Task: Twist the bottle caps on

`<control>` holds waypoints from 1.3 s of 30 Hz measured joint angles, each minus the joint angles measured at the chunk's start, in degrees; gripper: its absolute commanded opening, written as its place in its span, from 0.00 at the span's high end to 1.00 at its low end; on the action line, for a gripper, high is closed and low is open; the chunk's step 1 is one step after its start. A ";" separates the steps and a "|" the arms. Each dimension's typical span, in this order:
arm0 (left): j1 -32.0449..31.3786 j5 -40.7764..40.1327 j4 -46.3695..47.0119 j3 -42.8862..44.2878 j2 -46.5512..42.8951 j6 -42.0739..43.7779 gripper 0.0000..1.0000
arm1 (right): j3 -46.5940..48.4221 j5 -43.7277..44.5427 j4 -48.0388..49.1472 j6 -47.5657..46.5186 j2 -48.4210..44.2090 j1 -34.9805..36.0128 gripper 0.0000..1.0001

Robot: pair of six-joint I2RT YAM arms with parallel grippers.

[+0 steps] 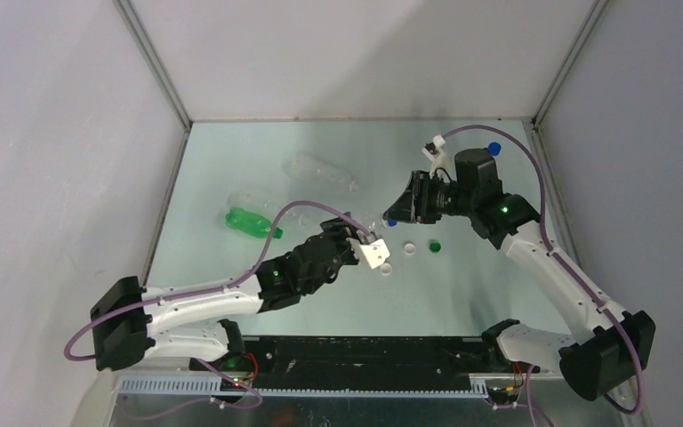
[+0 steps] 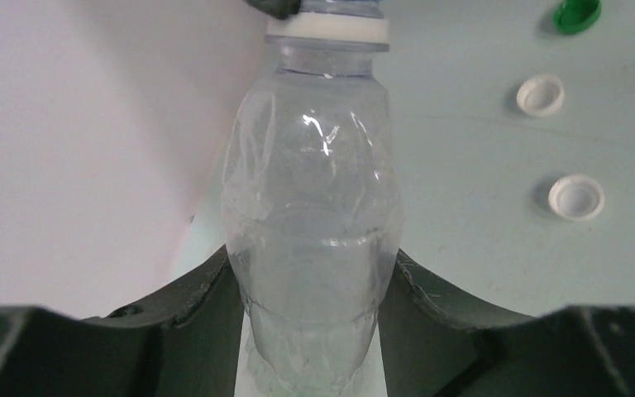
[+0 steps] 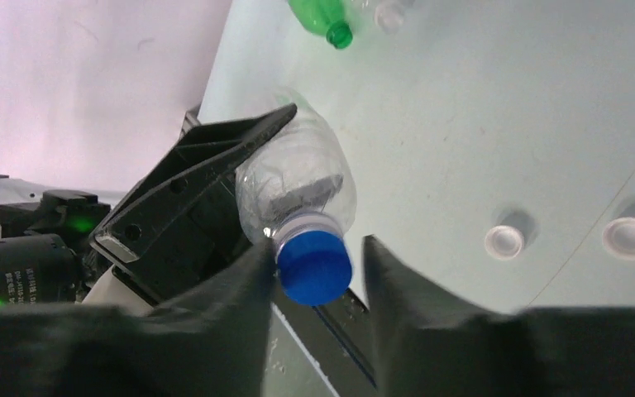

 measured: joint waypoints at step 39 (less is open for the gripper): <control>4.55 13.75 10.62 -1.22 -3.93 -30.95 0.00 | -7.69 24.30 15.63 -10.14 -14.45 11.32 1.00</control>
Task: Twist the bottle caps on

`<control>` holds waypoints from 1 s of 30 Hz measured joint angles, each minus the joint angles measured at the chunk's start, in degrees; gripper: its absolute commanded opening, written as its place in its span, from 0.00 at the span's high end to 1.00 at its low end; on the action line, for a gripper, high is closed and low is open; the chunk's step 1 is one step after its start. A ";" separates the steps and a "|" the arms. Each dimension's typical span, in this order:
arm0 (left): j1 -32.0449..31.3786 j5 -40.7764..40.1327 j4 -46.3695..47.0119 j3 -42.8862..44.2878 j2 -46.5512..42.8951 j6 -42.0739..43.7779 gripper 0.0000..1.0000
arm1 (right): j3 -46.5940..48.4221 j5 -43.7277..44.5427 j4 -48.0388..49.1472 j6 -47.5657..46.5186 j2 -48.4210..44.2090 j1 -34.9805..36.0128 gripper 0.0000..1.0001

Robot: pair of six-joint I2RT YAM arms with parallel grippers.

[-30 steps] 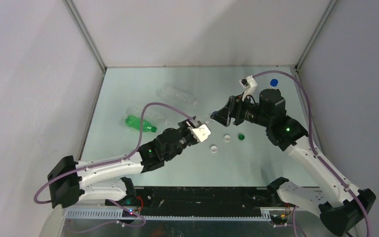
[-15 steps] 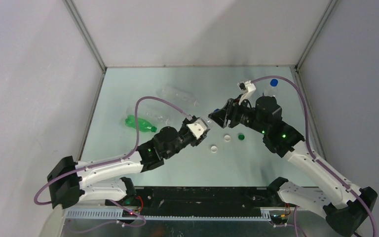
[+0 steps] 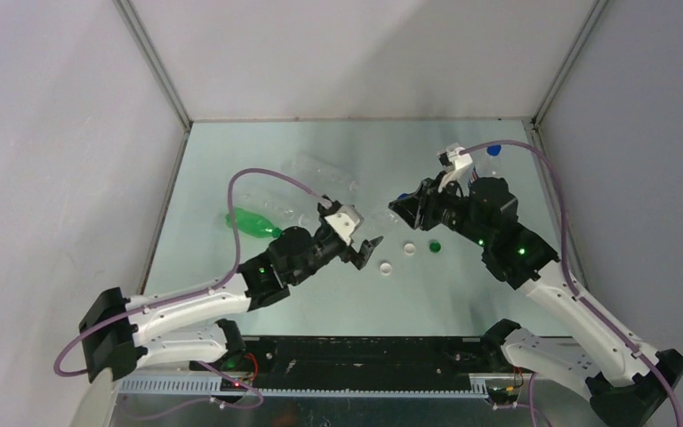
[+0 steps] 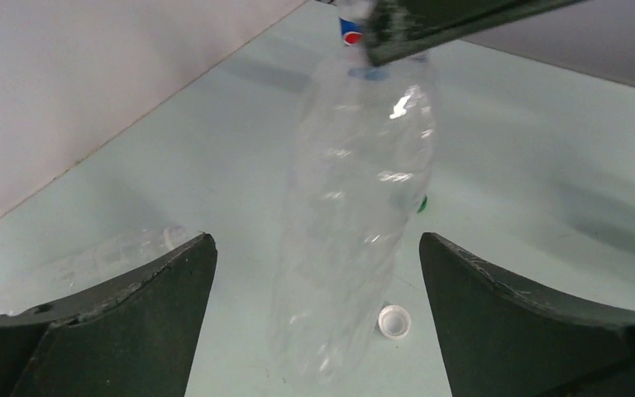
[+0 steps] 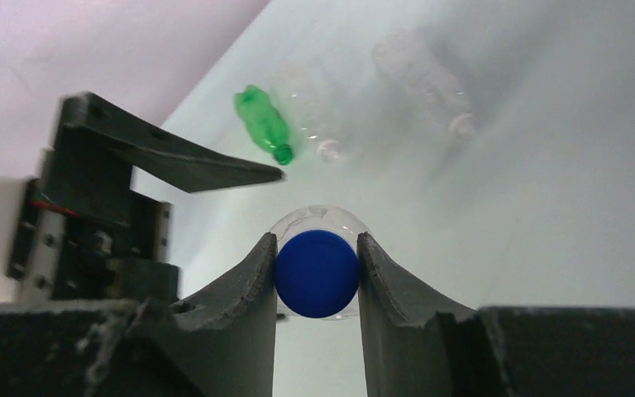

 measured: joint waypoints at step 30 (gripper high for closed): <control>21.38 -21.46 -41.29 2.05 -15.67 -19.23 0.00 | -0.11 34.23 -9.35 -14.16 6.25 -26.64 1.00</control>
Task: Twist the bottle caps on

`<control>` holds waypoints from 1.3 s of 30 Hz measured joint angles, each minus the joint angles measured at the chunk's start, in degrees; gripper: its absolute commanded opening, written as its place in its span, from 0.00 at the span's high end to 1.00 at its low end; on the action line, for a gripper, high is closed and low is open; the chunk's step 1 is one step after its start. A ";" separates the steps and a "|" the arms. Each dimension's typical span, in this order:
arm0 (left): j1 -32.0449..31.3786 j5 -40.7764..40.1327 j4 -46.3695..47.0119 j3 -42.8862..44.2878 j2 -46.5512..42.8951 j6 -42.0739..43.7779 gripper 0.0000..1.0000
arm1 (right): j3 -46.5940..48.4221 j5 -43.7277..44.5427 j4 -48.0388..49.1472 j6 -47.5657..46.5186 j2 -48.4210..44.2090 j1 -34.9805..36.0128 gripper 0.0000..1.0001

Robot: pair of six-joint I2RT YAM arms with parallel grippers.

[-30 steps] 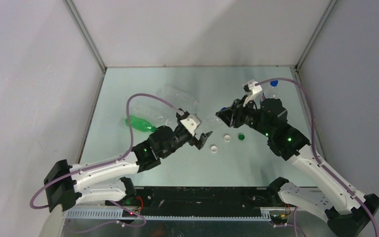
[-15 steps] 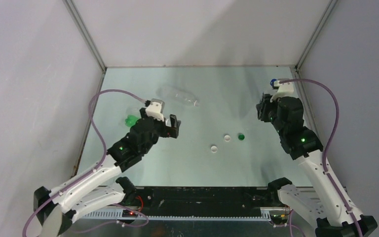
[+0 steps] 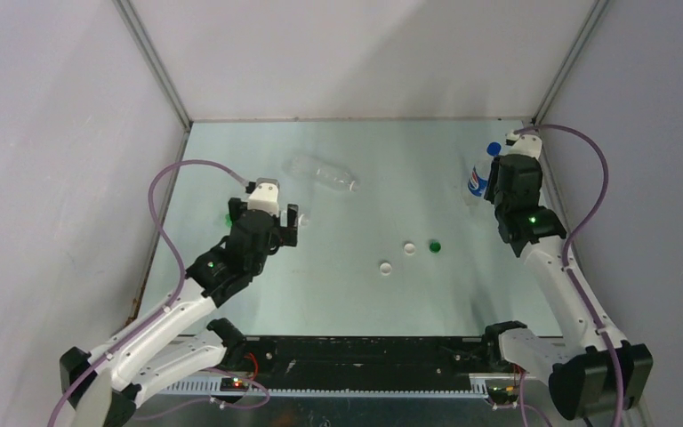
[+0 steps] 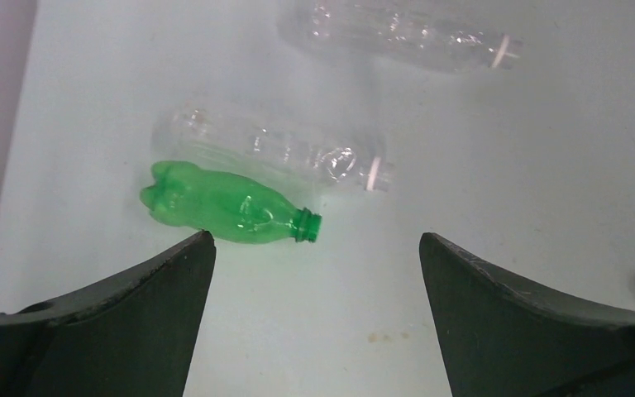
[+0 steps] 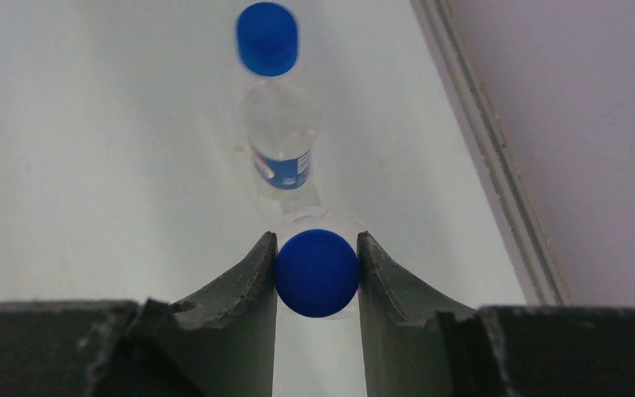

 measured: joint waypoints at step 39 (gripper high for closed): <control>0.13 -4.24 8.17 -4.15 4.15 6.47 0.00 | -1.18 -7.43 5.22 4.11 8.70 -8.55 0.42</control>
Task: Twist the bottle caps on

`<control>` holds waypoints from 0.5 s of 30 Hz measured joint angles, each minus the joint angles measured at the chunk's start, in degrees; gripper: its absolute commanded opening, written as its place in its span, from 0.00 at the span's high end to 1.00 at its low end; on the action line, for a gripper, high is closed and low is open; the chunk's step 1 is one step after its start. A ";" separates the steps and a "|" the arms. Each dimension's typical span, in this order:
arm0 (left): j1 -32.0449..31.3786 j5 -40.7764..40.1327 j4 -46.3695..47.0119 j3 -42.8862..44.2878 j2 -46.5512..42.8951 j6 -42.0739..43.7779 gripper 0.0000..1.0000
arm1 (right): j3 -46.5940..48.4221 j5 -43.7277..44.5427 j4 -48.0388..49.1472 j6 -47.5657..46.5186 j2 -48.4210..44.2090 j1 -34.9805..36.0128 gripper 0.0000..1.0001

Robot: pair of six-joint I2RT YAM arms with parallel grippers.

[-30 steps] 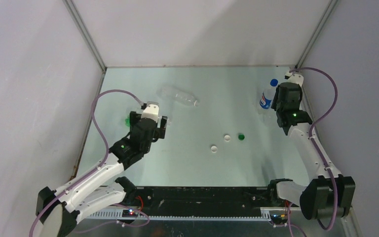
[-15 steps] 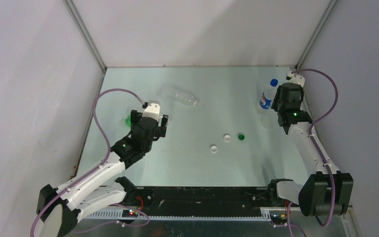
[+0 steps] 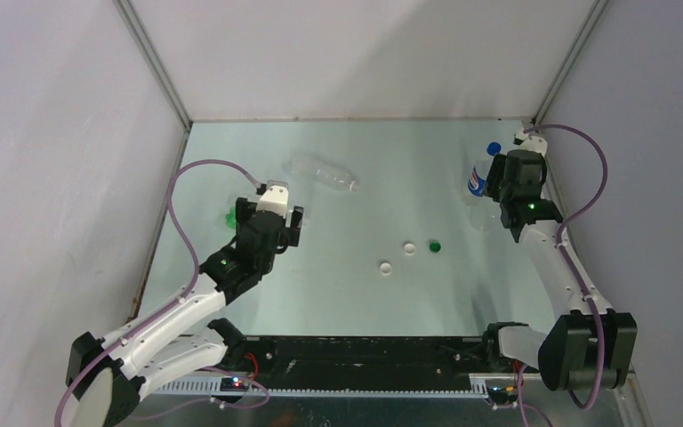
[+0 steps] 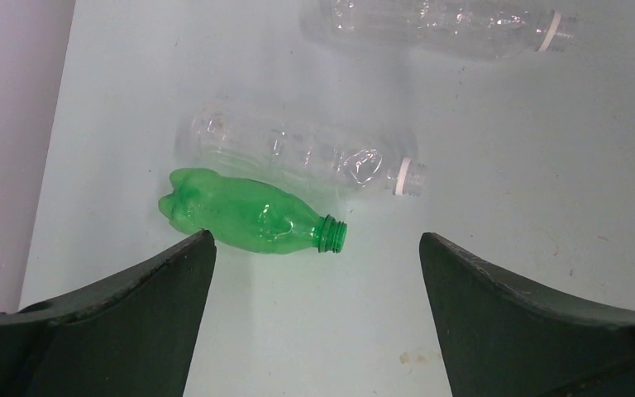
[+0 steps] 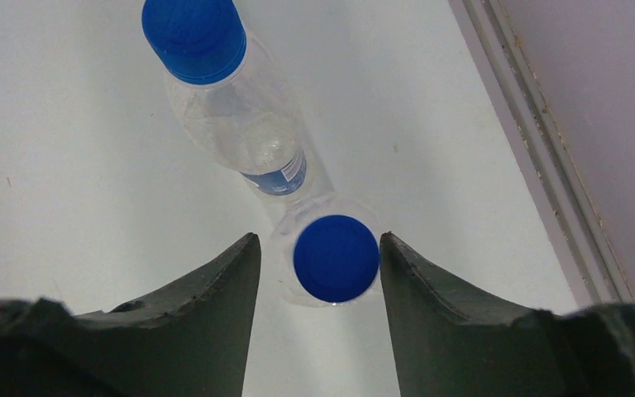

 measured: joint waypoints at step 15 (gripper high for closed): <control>0.00 1.11 0.09 0.00 0.00 -0.02 0.00 | -0.02 0.09 -2.19 -0.50 -3.56 0.00 0.29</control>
